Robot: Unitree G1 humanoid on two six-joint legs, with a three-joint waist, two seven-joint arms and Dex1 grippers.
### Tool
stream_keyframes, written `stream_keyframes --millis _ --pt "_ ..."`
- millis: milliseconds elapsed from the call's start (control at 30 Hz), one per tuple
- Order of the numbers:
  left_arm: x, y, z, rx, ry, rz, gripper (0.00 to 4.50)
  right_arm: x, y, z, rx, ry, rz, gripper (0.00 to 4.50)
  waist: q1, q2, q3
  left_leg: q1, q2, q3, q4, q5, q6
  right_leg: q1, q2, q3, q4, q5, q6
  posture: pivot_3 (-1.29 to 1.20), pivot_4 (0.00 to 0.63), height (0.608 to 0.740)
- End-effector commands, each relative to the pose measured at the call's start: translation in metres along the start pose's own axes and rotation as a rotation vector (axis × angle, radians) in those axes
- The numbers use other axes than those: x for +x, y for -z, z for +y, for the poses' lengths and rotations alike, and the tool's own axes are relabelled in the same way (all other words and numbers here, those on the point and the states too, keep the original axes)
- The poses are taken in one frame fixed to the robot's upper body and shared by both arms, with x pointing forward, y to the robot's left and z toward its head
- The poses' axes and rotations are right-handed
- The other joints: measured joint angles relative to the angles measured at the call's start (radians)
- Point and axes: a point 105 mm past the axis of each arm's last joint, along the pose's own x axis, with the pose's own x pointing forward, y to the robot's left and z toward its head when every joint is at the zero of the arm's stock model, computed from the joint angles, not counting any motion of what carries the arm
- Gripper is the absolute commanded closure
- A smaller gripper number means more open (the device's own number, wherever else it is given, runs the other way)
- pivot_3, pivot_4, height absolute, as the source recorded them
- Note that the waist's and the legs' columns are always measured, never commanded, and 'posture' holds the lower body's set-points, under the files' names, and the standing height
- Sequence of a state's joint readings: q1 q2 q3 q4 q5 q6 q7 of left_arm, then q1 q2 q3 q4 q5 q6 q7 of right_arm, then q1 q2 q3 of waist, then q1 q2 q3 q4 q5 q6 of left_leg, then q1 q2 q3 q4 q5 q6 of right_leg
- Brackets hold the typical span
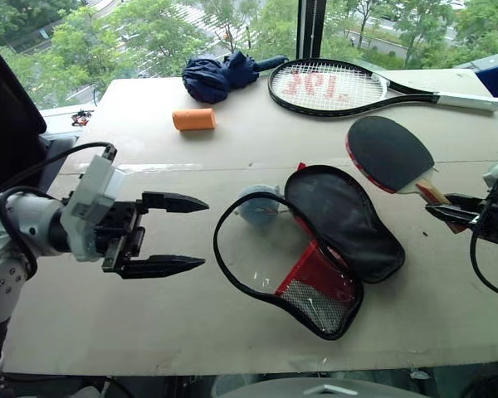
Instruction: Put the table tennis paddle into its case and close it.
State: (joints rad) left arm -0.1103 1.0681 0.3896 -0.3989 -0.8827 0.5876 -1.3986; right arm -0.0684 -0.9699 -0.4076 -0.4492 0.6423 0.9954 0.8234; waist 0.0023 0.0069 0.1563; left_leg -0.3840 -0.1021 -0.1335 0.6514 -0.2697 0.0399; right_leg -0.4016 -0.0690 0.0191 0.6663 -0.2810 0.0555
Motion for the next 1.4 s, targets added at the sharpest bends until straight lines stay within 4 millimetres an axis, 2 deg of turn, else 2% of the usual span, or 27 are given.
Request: stream_keyframes --millis 33,133,233,600,1000,1133,1167,1200,1233,1267,1333,1400 --pt "-0.003 -0.005 0.001 0.046 0.0 0.01 0.0 0.017 -0.001 0.04 0.005 -0.034 -0.014 3.59 0.007 -0.003 0.0 0.0 0.0 0.0 0.0 0.0 0.0 0.0 0.0 0.0 0.0 0.0 0.0 0.0 0.15 0.74" --pt "-0.003 -0.004 0.001 0.045 0.009 0.01 0.0 0.033 0.002 0.06 -0.015 -0.016 -0.011 3.59 0.008 -0.002 0.001 -0.001 -0.001 0.001 0.0 0.0 0.0 -0.001 -0.001 0.001 0.0 0.0 0.0 0.0 0.15 0.74" --pt "-0.003 -0.003 0.001 0.044 0.015 0.011 0.0 0.045 0.005 0.069 0.003 0.009 -0.011 3.59 0.008 -0.005 0.0 -0.001 0.0 0.0 0.0 0.0 0.0 -0.002 0.0 0.001 0.0 0.0 0.0 0.0 0.15 0.74" --pt "-0.004 -0.003 0.002 0.052 0.021 0.017 0.0 0.067 0.012 0.07 0.018 0.091 0.031 3.59 -0.004 -0.005 0.001 -0.001 0.0 0.001 0.0 0.0 0.0 -0.002 0.0 0.001 0.002 0.0 0.0 0.0 0.15 0.74" --pt "-0.004 -0.003 0.001 0.05 0.019 0.017 0.0 0.067 0.027 0.059 0.049 0.162 0.083 3.59 -0.014 -0.005 0.0 0.0 0.0 0.001 0.0 0.0 0.0 -0.003 0.0 0.001 0.003 0.0 0.0 0.0 0.15 0.74" --pt "-0.003 -0.004 0.001 0.052 0.021 0.016 0.0 0.072 0.022 0.066 0.001 0.117 0.07 3.59 -0.014 -0.005 0.0 0.0 0.0 0.001 0.0 0.0 0.0 -0.003 0.0 0.001 0.003 0.0 0.0 0.0 0.15 0.74" --pt "-0.003 -0.004 0.001 0.052 0.021 0.016 0.0 0.072 0.02 0.068 -0.013 0.109 0.064 2.81 -0.014 -0.005 0.0 0.0 0.0 0.001 0.0 0.0 0.0 -0.003 0.0 0.001 0.003 0.0 0.0 0.0 0.15 0.74" --pt "-0.003 -0.004 0.001 0.052 0.021 0.017 0.0 0.073 0.019 0.07 -0.011 0.093 0.055 2.59 -0.015 -0.005 0.0 0.0 0.0 0.001 0.0 0.0 0.0 -0.003 0.0 0.001 0.003 0.0 0.0 0.0 0.15 0.74" --pt "-0.003 -0.004 0.001 0.051 0.021 0.017 0.0 0.074 0.017 0.073 -0.009 0.073 0.04 1.98 -0.015 -0.005 0.0 0.0 0.0 0.001 0.0 0.0 0.0 -0.003 0.0 0.001 0.003 0.0 0.0 0.0 0.15 0.74" --pt "-0.003 -0.004 0.001 0.05 0.021 0.017 0.0 0.074 0.015 0.073 -0.011 0.071 0.027 1.78 -0.015 -0.005 0.0 0.0 0.0 0.001 0.0 0.0 0.0 -0.003 0.0 0.001 0.003 0.0 0.0 0.0 0.15 0.74" --pt "-0.002 -0.003 0.001 0.047 0.021 0.018 0.0 0.072 0.011 0.072 -0.012 0.069 0.004 0.75 -0.015 -0.005 0.0 0.0 0.0 0.001 0.0 0.0 0.0 -0.003 0.0 0.001 0.003 0.0 0.0 0.0 0.15 0.74" --pt "-0.002 -0.003 0.0 0.04 0.019 0.017 0.0 0.069 0.007 0.072 -0.005 0.054 -0.019 0.03 -0.015 -0.005 0.0 0.0 0.0 0.001 0.0 0.0 0.0 -0.003 0.0 0.001 0.003 0.0 0.0 0.0 0.15 0.74"
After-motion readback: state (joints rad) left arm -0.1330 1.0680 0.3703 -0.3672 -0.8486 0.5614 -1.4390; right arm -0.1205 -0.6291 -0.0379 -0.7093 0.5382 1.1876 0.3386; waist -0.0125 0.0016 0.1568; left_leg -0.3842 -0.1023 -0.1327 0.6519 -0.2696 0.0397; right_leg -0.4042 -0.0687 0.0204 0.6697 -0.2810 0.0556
